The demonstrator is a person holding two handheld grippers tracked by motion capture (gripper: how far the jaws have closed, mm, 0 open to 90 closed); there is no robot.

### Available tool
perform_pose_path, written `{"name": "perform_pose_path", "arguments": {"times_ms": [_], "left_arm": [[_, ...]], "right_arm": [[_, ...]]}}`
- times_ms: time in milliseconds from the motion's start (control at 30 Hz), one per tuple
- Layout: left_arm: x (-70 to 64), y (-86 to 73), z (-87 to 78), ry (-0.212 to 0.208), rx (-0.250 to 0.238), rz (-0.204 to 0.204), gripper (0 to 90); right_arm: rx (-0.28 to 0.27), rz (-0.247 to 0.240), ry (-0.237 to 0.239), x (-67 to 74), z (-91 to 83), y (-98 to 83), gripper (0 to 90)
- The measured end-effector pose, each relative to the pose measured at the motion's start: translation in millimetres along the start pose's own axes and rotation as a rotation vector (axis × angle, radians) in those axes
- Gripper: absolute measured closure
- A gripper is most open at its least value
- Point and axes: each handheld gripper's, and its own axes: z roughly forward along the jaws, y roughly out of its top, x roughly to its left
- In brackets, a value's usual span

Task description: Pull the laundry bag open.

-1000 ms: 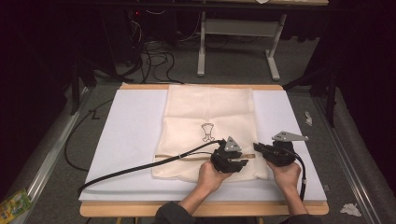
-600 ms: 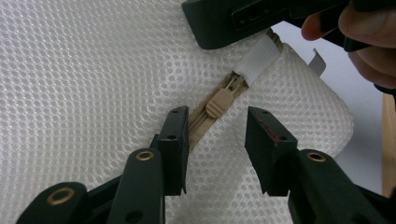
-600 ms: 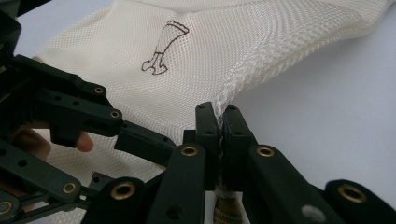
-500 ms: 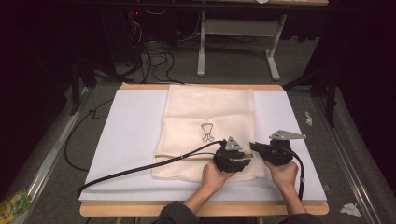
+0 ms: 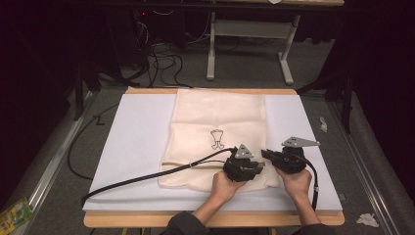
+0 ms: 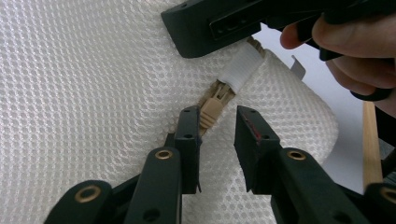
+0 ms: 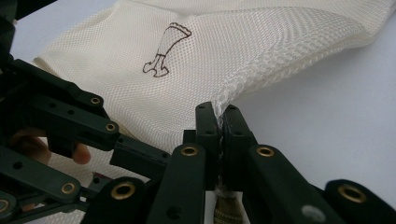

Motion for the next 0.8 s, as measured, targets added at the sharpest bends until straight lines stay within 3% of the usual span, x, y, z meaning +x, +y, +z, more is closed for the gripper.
{"name": "perform_pose_path", "arguments": {"times_ms": [200,267,400,567,800], "left_arm": [[0.6,-1.7,3.1,-0.001,-0.004,-0.010,74.6],[-0.7,-2.7,3.5,0.034,0.004,-0.002,74.2],[1.6,-2.2,5.0,0.074,0.047,-0.038,67.1],[4.7,-1.0,8.5,0.064,0.035,-0.074,62.6],[4.2,-0.8,7.8,0.022,0.000,-0.070,65.5]], "right_arm": [[-0.008,-0.004,0.003,-0.2,0.9,-0.1,88.8],[-0.008,0.003,0.004,-0.7,1.1,-0.8,88.8],[-0.012,-0.005,0.004,0.7,0.4,-0.2,88.7],[-0.020,-0.002,0.022,2.1,1.0,1.4,88.8],[-0.024,0.013,0.041,2.6,1.2,2.6,88.8]]}}
